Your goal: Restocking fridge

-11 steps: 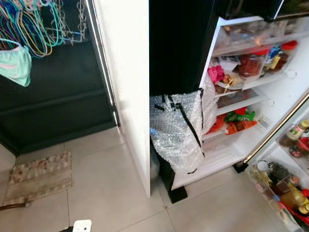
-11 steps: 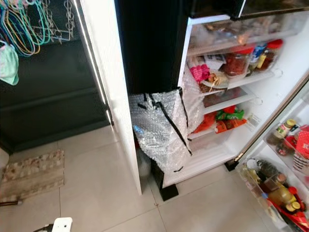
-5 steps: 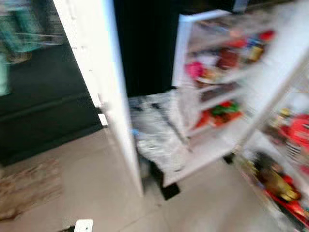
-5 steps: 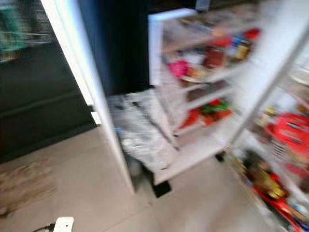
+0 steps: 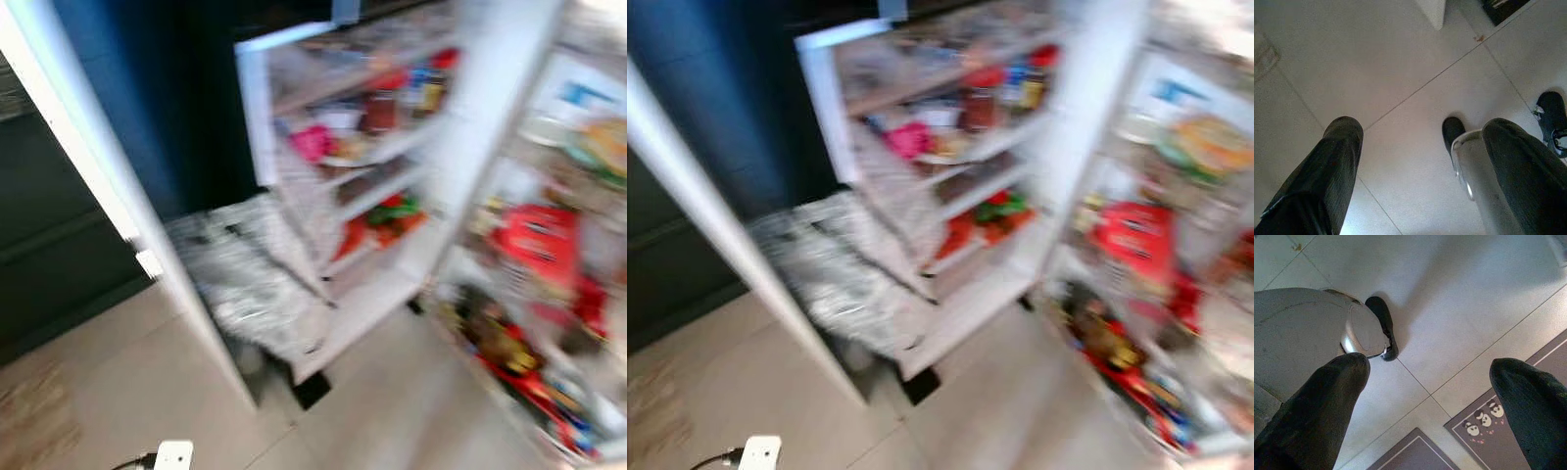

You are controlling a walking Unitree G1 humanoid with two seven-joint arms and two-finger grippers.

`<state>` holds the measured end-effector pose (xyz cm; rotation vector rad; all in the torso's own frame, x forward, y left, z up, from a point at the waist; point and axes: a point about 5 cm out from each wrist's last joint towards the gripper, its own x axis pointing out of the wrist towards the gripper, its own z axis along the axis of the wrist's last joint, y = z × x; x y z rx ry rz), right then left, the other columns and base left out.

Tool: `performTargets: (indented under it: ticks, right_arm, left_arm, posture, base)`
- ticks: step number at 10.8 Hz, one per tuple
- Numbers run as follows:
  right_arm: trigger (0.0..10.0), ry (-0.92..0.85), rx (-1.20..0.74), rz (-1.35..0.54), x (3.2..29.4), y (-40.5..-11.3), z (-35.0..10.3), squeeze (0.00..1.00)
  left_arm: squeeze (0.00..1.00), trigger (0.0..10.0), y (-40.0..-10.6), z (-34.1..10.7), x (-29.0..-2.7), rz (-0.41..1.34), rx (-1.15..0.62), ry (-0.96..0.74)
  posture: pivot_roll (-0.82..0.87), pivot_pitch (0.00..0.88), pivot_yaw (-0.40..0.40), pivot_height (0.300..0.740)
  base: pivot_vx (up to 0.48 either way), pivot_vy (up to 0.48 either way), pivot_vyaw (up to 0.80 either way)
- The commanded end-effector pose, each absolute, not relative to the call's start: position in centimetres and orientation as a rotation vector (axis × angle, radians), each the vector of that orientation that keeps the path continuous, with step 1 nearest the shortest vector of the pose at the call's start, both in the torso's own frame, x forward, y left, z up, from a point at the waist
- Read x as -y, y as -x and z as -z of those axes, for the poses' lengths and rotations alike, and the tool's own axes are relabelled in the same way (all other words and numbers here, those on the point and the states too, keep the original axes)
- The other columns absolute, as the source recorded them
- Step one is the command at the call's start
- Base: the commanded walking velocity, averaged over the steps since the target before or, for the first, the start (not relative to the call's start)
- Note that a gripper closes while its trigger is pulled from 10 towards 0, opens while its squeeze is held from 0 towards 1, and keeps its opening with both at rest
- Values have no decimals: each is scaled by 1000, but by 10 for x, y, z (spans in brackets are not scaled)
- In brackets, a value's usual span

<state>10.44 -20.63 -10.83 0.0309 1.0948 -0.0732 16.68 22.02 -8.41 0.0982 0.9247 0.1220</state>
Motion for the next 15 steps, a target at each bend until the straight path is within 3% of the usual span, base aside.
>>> performTargets:
  ticks: [1,8,12,14,15]
  right_arm:
    - [10000,-50,-1084,51,199,-107,108,0]
    - [10000,-50,-1078,48,200,-108,108,0]
    - [10000,-38,-1068,74,201,-108,108,0]
    - [10000,-48,-1046,154,204,-107,107,0]
    - [10000,-56,-1004,295,208,-106,106,0]
  left_arm:
    - [0,10000,-158,88,-220,-124,-951,-100]
    - [0,10000,-165,85,-217,-118,-924,-98]
    - [0,10000,-160,87,-220,-120,-940,-99]
    - [0,10000,-157,89,-219,-118,-952,-100]
    - [0,10000,-156,89,-219,-115,-957,-101]
  posture:
    - [-50,124,56,740]
    - [-48,122,54,740]
    - [-56,124,55,740]
    - [-67,121,56,740]
    - [-73,120,58,740]
  base:
    - [0,0,-788]
    - [0,0,-788]
    - [0,0,0]
    - [0,0,0]
    - [0,0,0]
